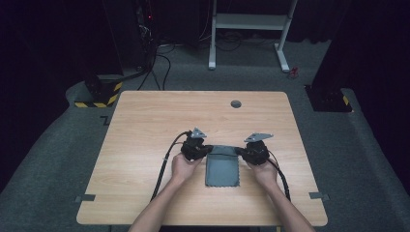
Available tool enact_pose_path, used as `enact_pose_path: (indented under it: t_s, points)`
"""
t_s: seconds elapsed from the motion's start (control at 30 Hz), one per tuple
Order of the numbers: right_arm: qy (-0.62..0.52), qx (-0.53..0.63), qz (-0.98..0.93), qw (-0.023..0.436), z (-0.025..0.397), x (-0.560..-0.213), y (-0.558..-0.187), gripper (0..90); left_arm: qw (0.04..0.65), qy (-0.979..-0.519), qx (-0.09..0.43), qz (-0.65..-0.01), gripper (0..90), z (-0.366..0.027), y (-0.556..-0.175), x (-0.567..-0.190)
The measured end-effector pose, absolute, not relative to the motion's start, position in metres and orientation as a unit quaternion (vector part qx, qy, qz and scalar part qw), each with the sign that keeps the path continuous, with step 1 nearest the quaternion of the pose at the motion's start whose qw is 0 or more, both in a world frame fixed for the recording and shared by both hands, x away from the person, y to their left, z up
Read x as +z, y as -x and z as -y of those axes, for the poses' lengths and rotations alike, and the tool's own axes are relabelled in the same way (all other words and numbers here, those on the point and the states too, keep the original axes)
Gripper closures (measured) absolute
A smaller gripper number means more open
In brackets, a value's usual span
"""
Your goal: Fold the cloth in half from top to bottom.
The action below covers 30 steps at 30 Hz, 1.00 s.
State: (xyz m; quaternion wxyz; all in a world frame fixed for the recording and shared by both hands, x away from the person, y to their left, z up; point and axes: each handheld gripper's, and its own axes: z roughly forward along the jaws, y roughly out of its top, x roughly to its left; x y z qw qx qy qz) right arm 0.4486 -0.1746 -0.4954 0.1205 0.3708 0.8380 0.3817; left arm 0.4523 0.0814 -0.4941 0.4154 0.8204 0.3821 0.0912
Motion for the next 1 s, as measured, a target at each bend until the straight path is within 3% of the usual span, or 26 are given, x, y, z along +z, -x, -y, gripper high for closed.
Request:
enact_pose_path:
  t_s: [1.0]
  points:
    - [-0.362, 0.391, -0.839, 0.114, 0.18, -0.497, -0.433, 90.0, 0.443, -0.809, 0.066, -0.381, 88.6, -0.088, -0.437, -0.499]
